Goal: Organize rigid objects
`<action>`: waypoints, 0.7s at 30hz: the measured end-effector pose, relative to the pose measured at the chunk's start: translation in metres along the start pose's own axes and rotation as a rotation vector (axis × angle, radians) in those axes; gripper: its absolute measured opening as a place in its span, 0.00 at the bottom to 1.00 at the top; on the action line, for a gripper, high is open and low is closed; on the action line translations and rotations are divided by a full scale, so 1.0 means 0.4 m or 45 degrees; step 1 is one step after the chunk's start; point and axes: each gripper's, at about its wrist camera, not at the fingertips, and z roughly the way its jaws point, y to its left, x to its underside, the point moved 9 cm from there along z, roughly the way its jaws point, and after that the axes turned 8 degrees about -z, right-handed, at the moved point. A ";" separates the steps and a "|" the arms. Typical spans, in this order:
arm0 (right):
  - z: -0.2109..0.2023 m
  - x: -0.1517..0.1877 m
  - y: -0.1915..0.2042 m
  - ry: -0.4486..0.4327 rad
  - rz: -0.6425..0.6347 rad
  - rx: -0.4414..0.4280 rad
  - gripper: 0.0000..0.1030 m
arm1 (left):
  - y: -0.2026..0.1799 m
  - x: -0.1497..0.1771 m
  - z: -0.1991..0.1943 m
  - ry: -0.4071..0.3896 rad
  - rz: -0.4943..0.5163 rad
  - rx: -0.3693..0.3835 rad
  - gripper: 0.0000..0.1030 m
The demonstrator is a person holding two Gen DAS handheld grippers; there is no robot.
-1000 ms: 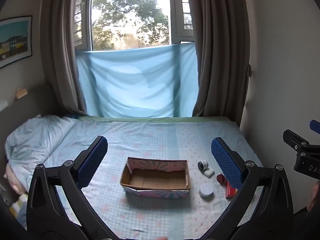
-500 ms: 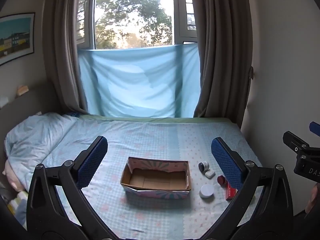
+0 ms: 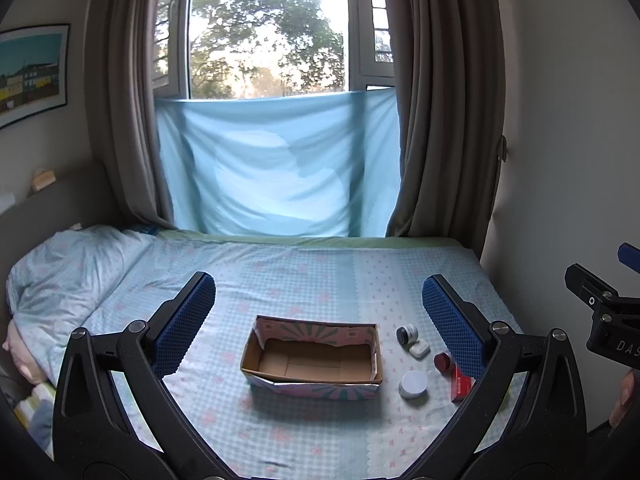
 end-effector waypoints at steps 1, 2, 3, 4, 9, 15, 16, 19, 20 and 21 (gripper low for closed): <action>0.000 -0.002 0.001 -0.002 -0.002 0.000 1.00 | -0.001 -0.001 0.000 0.000 -0.001 0.002 1.00; 0.000 -0.003 0.002 -0.004 -0.004 0.001 1.00 | 0.000 -0.002 0.001 0.000 -0.002 0.004 1.00; 0.000 -0.004 0.002 -0.005 -0.004 0.002 1.00 | 0.002 -0.002 0.001 0.001 -0.003 0.006 1.00; 0.000 -0.004 0.004 -0.005 -0.004 0.002 1.00 | 0.002 -0.002 0.002 0.001 -0.005 0.008 1.00; 0.000 -0.003 0.004 -0.007 -0.002 0.007 1.00 | 0.001 0.000 0.005 0.002 -0.003 0.016 1.00; 0.002 0.001 0.005 -0.013 0.003 0.014 1.00 | -0.003 0.001 0.005 0.001 0.003 0.033 1.00; 0.002 0.001 0.004 -0.013 0.002 0.015 1.00 | -0.003 0.001 0.005 0.000 0.002 0.034 1.00; 0.002 0.003 0.006 -0.013 0.002 0.017 1.00 | 0.000 -0.003 0.006 -0.002 0.001 0.036 1.00; 0.002 0.003 0.006 -0.013 0.002 0.016 1.00 | -0.001 -0.003 0.006 -0.002 0.002 0.037 1.00; 0.002 0.003 0.006 -0.012 0.003 0.015 1.00 | -0.001 -0.004 0.009 0.000 0.003 0.038 1.00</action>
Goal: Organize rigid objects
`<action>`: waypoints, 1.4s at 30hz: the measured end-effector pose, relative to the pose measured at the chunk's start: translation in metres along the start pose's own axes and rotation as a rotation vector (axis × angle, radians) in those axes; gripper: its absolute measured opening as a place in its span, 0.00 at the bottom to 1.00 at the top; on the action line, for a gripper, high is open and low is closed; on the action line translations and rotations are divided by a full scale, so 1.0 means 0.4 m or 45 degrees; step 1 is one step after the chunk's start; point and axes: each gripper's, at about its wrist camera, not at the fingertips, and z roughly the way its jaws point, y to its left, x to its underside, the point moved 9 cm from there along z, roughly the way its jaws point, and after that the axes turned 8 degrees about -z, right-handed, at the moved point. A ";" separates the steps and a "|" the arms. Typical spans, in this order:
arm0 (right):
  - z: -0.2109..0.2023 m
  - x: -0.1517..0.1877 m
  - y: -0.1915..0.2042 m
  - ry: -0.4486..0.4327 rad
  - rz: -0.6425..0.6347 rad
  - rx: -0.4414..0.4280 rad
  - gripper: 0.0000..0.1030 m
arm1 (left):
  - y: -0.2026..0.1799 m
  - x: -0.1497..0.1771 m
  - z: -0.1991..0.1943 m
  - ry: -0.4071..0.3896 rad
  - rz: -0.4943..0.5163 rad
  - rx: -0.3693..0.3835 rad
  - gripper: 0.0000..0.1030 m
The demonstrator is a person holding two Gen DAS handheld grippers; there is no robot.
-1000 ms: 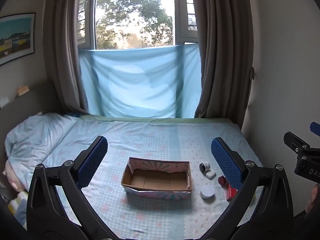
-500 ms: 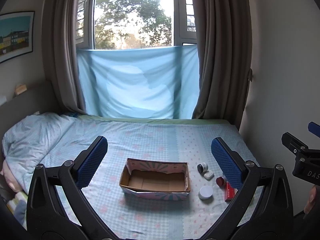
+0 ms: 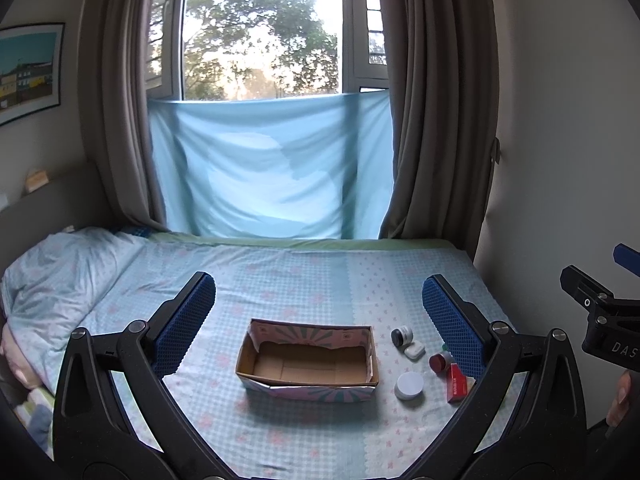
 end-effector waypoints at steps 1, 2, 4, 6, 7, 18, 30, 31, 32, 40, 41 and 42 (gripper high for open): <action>0.001 0.000 -0.001 0.000 0.000 -0.001 1.00 | 0.001 0.000 0.001 0.001 0.000 0.001 1.00; 0.000 0.000 0.001 -0.001 0.000 0.001 1.00 | 0.002 -0.001 0.002 0.003 -0.001 0.003 1.00; 0.001 0.000 0.000 -0.001 -0.002 0.001 1.00 | 0.002 -0.001 0.003 0.005 -0.002 0.006 1.00; 0.001 0.001 0.000 0.000 -0.002 0.003 1.00 | 0.002 -0.001 0.005 0.006 -0.002 0.007 1.00; 0.001 0.000 0.000 0.000 -0.001 0.004 1.00 | 0.002 -0.002 0.006 0.008 -0.002 0.007 1.00; 0.006 -0.002 0.000 0.004 -0.001 0.008 1.00 | -0.002 -0.007 0.018 0.010 0.002 0.012 1.00; 0.005 -0.003 0.001 0.002 -0.002 0.009 1.00 | 0.004 -0.006 0.028 0.012 -0.014 0.018 1.00; 0.005 -0.003 0.002 0.001 -0.002 0.011 1.00 | 0.005 -0.006 0.029 0.013 -0.014 0.018 1.00; 0.007 -0.003 0.001 0.000 -0.001 0.012 1.00 | 0.006 -0.006 0.030 0.013 -0.014 0.017 1.00; 0.010 -0.003 0.006 -0.001 0.002 0.018 1.00 | 0.011 -0.006 0.032 0.009 -0.010 0.021 1.00; 0.010 -0.003 0.006 -0.001 0.002 0.018 1.00 | 0.012 -0.005 0.032 0.009 -0.011 0.022 1.00; 0.010 -0.003 0.006 -0.001 0.002 0.017 1.00 | 0.012 -0.005 0.033 0.009 -0.011 0.022 1.00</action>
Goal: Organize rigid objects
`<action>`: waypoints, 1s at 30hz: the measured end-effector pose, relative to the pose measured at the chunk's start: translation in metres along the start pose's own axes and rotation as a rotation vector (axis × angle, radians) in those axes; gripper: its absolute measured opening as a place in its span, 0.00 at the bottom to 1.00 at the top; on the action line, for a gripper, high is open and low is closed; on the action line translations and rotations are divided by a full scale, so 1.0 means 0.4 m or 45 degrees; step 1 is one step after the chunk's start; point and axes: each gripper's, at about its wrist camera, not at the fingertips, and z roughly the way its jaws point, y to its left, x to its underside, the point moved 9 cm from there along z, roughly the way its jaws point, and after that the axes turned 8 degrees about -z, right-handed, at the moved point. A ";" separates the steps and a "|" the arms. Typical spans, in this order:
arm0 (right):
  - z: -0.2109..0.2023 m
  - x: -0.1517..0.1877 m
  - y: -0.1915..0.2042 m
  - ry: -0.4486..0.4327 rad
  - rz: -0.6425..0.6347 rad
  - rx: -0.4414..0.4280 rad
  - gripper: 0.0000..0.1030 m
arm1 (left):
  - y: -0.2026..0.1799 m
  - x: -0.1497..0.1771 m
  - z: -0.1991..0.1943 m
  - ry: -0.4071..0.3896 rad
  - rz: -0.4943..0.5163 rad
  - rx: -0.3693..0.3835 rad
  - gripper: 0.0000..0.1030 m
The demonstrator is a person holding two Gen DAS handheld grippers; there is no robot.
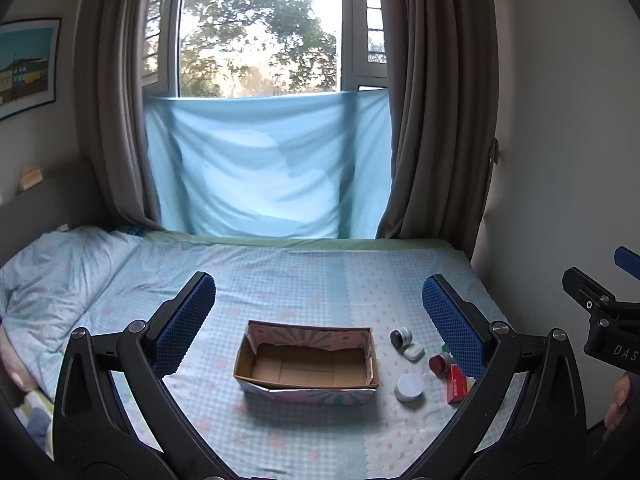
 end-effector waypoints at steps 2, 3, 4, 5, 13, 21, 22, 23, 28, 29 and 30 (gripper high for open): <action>0.001 -0.001 0.001 0.000 0.001 0.000 1.00 | 0.000 0.000 0.001 0.000 0.001 -0.001 1.00; 0.002 -0.001 0.000 -0.001 0.001 0.000 1.00 | -0.001 -0.001 0.000 0.000 0.001 -0.001 1.00; 0.001 -0.002 0.001 0.000 0.001 0.000 1.00 | 0.000 -0.001 0.001 0.001 0.002 0.000 1.00; 0.001 -0.001 0.001 0.001 0.001 -0.001 1.00 | -0.001 -0.001 0.000 0.000 0.001 -0.001 1.00; 0.005 -0.012 0.005 0.006 0.028 0.012 1.00 | 0.009 -0.001 0.019 0.044 0.021 0.022 1.00; 0.040 0.054 -0.013 0.104 0.136 0.077 1.00 | -0.051 0.050 0.133 0.198 0.136 0.153 1.00; 0.051 0.073 -0.024 0.123 0.156 0.092 1.00 | -0.064 0.065 0.158 0.234 0.150 0.172 1.00; 0.061 0.092 -0.034 0.143 0.171 0.107 1.00 | -0.079 0.084 0.184 0.270 0.165 0.188 1.00; 0.143 0.217 -0.087 0.270 0.228 0.143 1.00 | -0.182 0.212 0.325 0.505 0.250 0.277 1.00; 0.164 0.246 -0.101 0.295 0.241 0.156 1.00 | -0.202 0.243 0.351 0.550 0.265 0.290 1.00; 0.186 0.277 -0.118 0.320 0.257 0.172 1.00 | -0.228 0.275 0.379 0.596 0.282 0.305 1.00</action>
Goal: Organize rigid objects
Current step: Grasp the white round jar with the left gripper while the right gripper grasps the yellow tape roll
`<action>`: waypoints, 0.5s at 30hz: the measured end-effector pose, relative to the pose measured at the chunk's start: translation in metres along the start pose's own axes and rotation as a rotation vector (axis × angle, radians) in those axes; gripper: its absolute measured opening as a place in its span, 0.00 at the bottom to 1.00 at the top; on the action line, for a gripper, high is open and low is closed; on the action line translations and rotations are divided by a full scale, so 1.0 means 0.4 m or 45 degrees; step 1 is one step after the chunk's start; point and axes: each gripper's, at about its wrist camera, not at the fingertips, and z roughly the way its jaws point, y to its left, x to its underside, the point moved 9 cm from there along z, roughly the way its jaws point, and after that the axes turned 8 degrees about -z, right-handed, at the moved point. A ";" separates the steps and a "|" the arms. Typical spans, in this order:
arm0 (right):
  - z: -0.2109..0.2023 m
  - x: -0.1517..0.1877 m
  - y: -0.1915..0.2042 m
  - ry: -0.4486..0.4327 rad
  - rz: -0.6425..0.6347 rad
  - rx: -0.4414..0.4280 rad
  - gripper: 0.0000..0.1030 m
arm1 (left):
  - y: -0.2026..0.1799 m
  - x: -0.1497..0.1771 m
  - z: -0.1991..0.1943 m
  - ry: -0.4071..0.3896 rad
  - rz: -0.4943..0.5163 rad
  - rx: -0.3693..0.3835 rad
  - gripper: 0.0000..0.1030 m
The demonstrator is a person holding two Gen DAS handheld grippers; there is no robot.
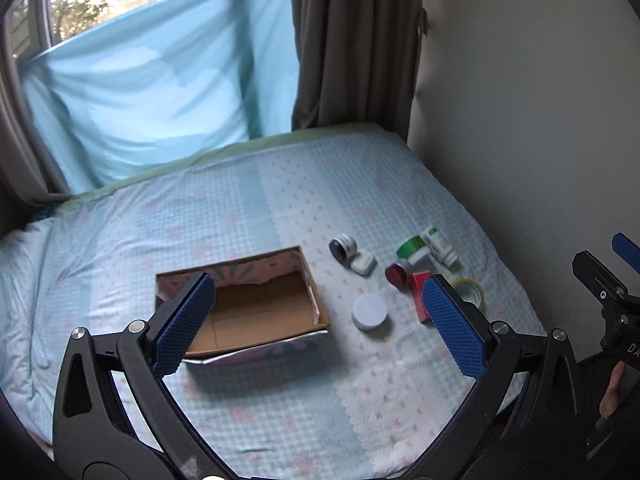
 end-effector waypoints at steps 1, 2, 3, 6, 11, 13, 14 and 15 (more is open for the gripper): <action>0.030 0.018 -0.016 0.026 0.019 0.010 1.00 | -0.019 0.011 0.040 0.042 0.017 0.013 1.00; 0.060 0.038 -0.031 0.050 0.039 0.017 1.00 | -0.039 0.023 0.083 0.084 0.039 0.021 1.00; 0.092 0.058 -0.046 0.077 0.056 0.025 1.00 | -0.059 0.033 0.130 0.122 0.064 0.028 1.00; 0.181 0.121 -0.089 0.153 0.089 0.060 1.00 | -0.121 0.071 0.250 0.221 0.159 0.042 1.00; 0.327 0.239 -0.150 0.309 0.144 0.089 1.00 | -0.196 0.147 0.446 0.394 0.300 0.046 1.00; 0.387 0.289 -0.172 0.370 0.169 0.097 1.00 | -0.223 0.180 0.518 0.465 0.355 0.043 1.00; 0.416 0.316 -0.181 0.408 0.181 0.101 1.00 | -0.232 0.196 0.554 0.497 0.383 0.033 1.00; 0.445 0.341 -0.187 0.447 0.194 0.103 1.00 | -0.240 0.213 0.587 0.532 0.411 0.026 1.00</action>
